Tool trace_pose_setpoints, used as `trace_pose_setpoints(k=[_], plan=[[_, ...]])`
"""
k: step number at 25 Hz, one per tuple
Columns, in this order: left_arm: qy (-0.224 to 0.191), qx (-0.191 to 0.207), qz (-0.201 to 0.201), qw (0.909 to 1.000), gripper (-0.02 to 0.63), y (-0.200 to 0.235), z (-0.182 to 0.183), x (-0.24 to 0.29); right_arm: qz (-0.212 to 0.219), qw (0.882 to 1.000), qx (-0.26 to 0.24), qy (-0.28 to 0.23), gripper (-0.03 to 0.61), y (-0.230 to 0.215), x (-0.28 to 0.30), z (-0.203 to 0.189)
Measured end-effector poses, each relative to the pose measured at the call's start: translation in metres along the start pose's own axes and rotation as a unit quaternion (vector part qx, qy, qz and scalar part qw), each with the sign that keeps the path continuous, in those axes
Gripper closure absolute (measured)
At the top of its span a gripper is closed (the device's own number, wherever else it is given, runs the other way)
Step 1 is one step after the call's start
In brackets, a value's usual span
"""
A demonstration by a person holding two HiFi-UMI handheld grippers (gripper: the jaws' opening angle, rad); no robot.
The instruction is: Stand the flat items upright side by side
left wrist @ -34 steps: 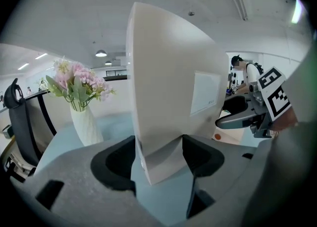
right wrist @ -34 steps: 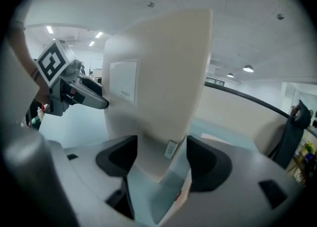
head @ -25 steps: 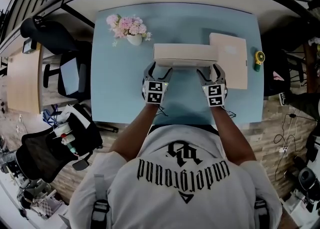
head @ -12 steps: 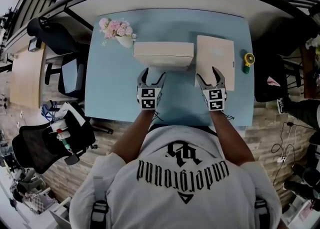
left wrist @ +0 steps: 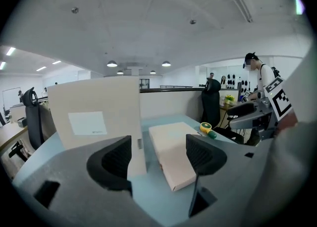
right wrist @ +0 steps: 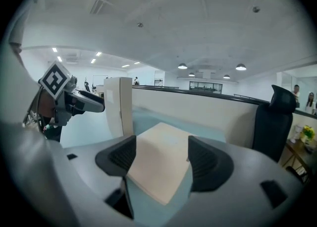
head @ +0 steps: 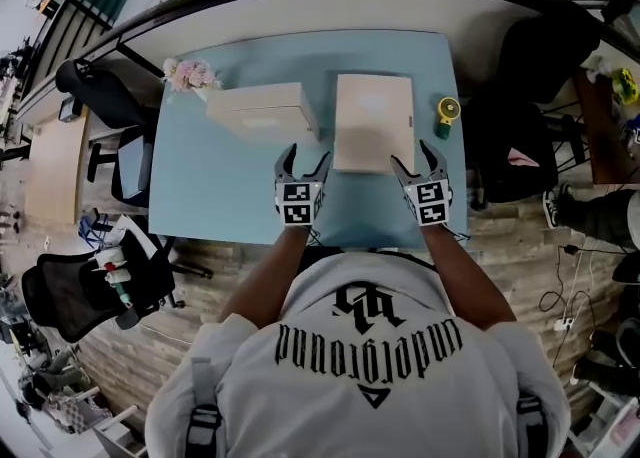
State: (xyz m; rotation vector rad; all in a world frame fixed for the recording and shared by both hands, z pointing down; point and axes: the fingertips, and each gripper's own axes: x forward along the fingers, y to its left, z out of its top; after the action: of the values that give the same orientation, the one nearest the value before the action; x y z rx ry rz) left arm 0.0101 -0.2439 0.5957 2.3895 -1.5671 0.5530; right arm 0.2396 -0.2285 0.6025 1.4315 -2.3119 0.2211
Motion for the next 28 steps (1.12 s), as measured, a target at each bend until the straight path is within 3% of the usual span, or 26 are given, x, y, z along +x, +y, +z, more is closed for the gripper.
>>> trace_pose_setpoints(k=[5, 9, 14, 19, 24, 28], plan=[[0.001, 0.015, -0.005, 0.9999, 0.259, -0.049, 0.017, 0.013, 0.005, 1.0, 0.016, 0.005, 0.25, -0.035, -0.026, -0.015], [0.02, 0.019, -0.019, 0.9994, 0.259, -0.064, 0.017, 0.028, 0.008, 1.0, 0.026, 0.008, 0.25, -0.047, -0.027, -0.019], [0.076, 0.001, -0.049, 0.9959, 0.259, -0.074, -0.002, 0.062, 0.023, 0.998, 0.044, 0.032, 0.25, -0.056, -0.011, -0.026], [0.144, -0.025, -0.071, 0.9867, 0.259, -0.077, -0.028, 0.102, 0.047, 0.993, 0.078, 0.079, 0.249, -0.065, 0.015, -0.043], [0.198, -0.046, -0.084, 0.9754, 0.252, -0.076, -0.049, 0.139, 0.076, 0.981, 0.123, 0.132, 0.241, -0.07, 0.053, -0.059], [0.227, -0.063, -0.072, 0.9691, 0.224, -0.067, -0.063, 0.158, 0.087, 0.972, 0.145, 0.165, 0.236, -0.072, 0.078, -0.071]])
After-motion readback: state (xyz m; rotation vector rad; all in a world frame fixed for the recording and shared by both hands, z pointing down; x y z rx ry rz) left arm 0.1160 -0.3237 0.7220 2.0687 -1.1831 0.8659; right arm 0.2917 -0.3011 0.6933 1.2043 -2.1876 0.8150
